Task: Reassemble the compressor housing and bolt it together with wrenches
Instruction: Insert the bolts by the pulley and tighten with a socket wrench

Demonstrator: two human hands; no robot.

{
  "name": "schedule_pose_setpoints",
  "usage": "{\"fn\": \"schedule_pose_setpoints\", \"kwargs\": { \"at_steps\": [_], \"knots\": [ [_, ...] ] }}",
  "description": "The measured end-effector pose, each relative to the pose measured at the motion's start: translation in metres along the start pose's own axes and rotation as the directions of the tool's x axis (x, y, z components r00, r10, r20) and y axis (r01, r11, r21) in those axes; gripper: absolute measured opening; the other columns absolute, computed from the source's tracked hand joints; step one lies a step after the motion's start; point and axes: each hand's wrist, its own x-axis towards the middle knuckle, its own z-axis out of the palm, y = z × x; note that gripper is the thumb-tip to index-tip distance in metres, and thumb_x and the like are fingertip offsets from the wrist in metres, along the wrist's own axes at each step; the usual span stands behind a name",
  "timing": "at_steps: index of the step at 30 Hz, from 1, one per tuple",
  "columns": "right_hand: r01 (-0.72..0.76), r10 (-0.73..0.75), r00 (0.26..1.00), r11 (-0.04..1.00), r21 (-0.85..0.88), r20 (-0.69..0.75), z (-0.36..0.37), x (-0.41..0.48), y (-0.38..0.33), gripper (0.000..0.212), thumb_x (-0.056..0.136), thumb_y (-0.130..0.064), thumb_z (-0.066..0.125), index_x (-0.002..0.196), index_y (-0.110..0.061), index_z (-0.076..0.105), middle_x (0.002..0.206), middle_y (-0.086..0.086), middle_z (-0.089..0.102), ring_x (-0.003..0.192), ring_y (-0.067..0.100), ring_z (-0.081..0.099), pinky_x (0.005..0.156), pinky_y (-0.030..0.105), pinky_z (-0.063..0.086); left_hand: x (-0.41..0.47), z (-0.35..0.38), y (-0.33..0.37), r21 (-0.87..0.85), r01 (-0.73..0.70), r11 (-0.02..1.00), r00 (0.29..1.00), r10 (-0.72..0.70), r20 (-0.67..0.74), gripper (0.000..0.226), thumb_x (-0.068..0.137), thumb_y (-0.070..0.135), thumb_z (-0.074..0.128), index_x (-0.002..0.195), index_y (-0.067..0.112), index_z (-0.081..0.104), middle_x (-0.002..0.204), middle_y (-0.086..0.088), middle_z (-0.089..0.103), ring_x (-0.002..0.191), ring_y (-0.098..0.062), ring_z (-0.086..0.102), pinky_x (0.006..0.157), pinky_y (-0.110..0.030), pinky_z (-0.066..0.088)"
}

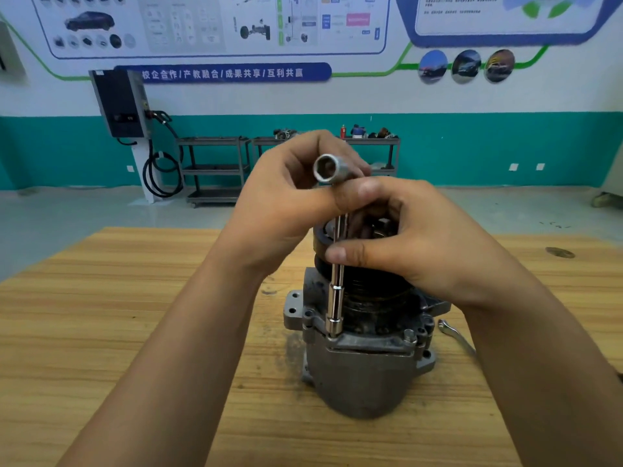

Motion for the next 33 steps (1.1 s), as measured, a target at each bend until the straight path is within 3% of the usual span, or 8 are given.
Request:
{"fn": "schedule_pose_setpoints", "kwargs": {
  "at_steps": [4,8,12,15,19,24,28,33],
  "knots": [
    [-0.007,0.007,1.0,1.0,-0.002,0.023,0.0,-0.001,-0.002,0.021,0.07,-0.027,0.075,0.09,-0.022,0.068,0.087,0.001,0.069,0.079,0.014,0.065,0.074,0.031,0.052,0.007,-0.005,0.002,-0.013,0.011,1.0,0.995,-0.01,0.104,0.017,0.058,0.011,0.079,0.061,0.021,0.066,0.078,0.008,0.064,0.075,-0.006,0.059,0.065,-0.019,0.047],
    [-0.04,0.032,0.994,0.996,0.078,0.105,-0.005,-0.003,-0.002,0.017,0.076,-0.024,0.067,0.092,-0.027,0.069,0.092,-0.003,0.071,0.09,0.011,0.067,0.086,0.037,0.052,0.003,-0.003,-0.003,-0.103,0.029,0.994,0.99,-0.014,0.14,0.021,0.062,0.04,0.077,0.067,0.021,0.069,0.079,0.005,0.06,0.069,-0.009,0.053,0.056,-0.018,0.041],
    [-0.061,0.037,0.986,0.987,0.146,0.164,-0.007,-0.003,-0.002,0.016,0.079,-0.016,0.063,0.093,-0.02,0.071,0.091,-0.003,0.074,0.089,0.011,0.069,0.083,0.029,0.054,-0.001,0.0,-0.01,-0.193,0.072,0.979,0.987,-0.042,0.153,0.023,0.067,0.046,0.07,0.071,0.022,0.069,0.083,0.006,0.059,0.057,-0.012,0.043,0.047,-0.015,0.04],
    [-0.073,0.048,0.991,0.978,0.196,0.128,-0.006,-0.004,0.0,0.013,0.08,-0.008,0.067,0.088,-0.017,0.071,0.084,-0.002,0.075,0.083,0.009,0.071,0.076,0.02,0.054,-0.004,0.0,-0.012,-0.229,0.108,0.967,0.987,-0.077,0.143,0.025,0.071,0.046,0.067,0.075,0.022,0.071,0.087,0.006,0.061,0.076,-0.025,0.05,0.073,-0.037,0.039],
    [-0.062,0.054,0.996,0.99,0.125,0.071,-0.002,-0.003,0.0,0.01,0.072,-0.02,0.072,0.082,-0.023,0.071,0.083,0.0,0.075,0.082,0.013,0.071,0.085,0.037,0.055,-0.004,-0.005,-0.009,-0.186,0.196,0.963,0.974,-0.168,0.153,0.035,0.065,0.051,0.073,0.079,0.019,0.074,0.088,0.004,0.064,0.098,-0.037,0.036,0.083,-0.067,0.025],
    [-0.058,0.055,0.998,0.994,0.09,0.031,-0.002,-0.003,-0.002,0.019,0.065,-0.028,0.075,0.08,-0.017,0.072,0.08,0.002,0.073,0.078,0.014,0.07,0.079,0.034,0.055,-0.004,-0.002,0.0,-0.135,0.29,0.947,0.955,-0.278,0.102,0.043,0.056,0.042,0.069,0.082,0.008,0.069,0.083,-0.009,0.06,0.086,-0.034,0.051,0.082,-0.05,0.037],
    [-0.032,0.033,0.998,0.999,0.015,-0.051,0.002,-0.003,-0.003,0.034,0.063,-0.031,0.082,0.079,-0.006,0.068,0.075,0.007,0.068,0.067,0.017,0.065,0.061,0.024,0.049,-0.005,-0.002,0.008,-0.064,0.312,0.948,0.949,-0.308,0.066,0.037,0.052,0.031,0.075,0.073,0.006,0.059,0.066,-0.002,0.06,0.062,-0.016,0.058,0.061,-0.025,0.049],
    [0.0,-0.001,0.998,1.0,-0.026,-0.058,0.005,-0.002,-0.003,0.033,0.067,-0.033,0.08,0.079,-0.005,0.067,0.075,0.01,0.065,0.068,0.021,0.062,0.062,0.03,0.047,-0.006,-0.003,0.013,0.083,0.167,0.982,0.986,-0.166,-0.016,0.01,0.059,0.027,0.073,0.066,0.022,0.068,0.074,0.006,0.068,0.073,-0.014,0.065,0.073,-0.032,0.052]
  ]
}}
